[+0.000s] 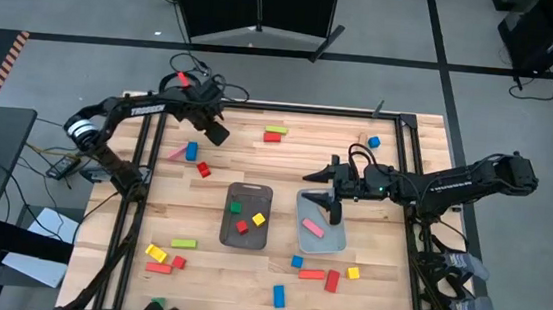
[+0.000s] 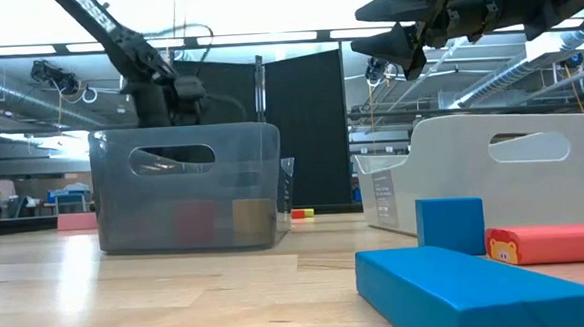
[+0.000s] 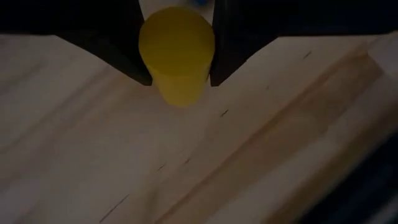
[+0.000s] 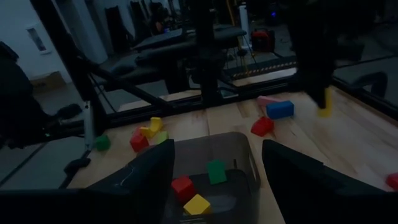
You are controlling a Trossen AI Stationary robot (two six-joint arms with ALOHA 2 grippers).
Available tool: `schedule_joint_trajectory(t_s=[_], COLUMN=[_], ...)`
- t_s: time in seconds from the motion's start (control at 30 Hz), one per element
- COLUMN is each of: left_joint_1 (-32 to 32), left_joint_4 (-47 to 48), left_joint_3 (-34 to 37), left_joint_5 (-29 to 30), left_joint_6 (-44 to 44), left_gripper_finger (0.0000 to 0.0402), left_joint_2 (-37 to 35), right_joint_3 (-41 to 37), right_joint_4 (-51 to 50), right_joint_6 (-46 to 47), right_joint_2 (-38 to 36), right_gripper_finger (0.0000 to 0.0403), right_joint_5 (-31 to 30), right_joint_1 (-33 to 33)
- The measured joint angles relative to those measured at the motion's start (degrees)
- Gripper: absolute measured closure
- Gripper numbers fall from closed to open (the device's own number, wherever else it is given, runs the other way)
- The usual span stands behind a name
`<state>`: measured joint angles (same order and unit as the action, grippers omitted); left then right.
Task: Sort blocks by size
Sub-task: Put the top large yellow block into the gray bin
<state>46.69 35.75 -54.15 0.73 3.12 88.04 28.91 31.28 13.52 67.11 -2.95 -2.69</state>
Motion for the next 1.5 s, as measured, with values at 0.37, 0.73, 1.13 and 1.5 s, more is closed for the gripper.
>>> schedule_joint_trajectory(t_s=[0.37, 0.73, 1.13, 1.5], left_joint_1=[-21.08, -42.19, -50.54, -50.85], left_joint_4=[-18.87, -48.13, -88.49, -74.60], left_joint_3=[-0.04, -0.04, -0.04, -2.49], left_joint_5=[-9.50, -12.58, -28.41, -10.11], left_joint_6=[4.64, 8.18, 11.78, 13.86], left_gripper_finger=[0.0264, 0.0264, 0.0264, 0.0264], left_joint_2=[-9.56, -4.93, 11.87, 14.08], right_joint_3=[4.20, 4.36, 4.39, 4.39], right_joint_4=[-0.41, -2.64, -0.90, -1.77], right_joint_6=[-5.90, -5.78, -5.76, -5.86], right_joint_2=[-7.05, -16.33, -17.97, -17.79], right_gripper_finger=[0.0149, 0.0149, 0.0149, 0.0149], right_joint_5=[10.89, 22.93, 22.70, 18.17], right_joint_1=[-1.47, -2.19, -4.11, -5.17])
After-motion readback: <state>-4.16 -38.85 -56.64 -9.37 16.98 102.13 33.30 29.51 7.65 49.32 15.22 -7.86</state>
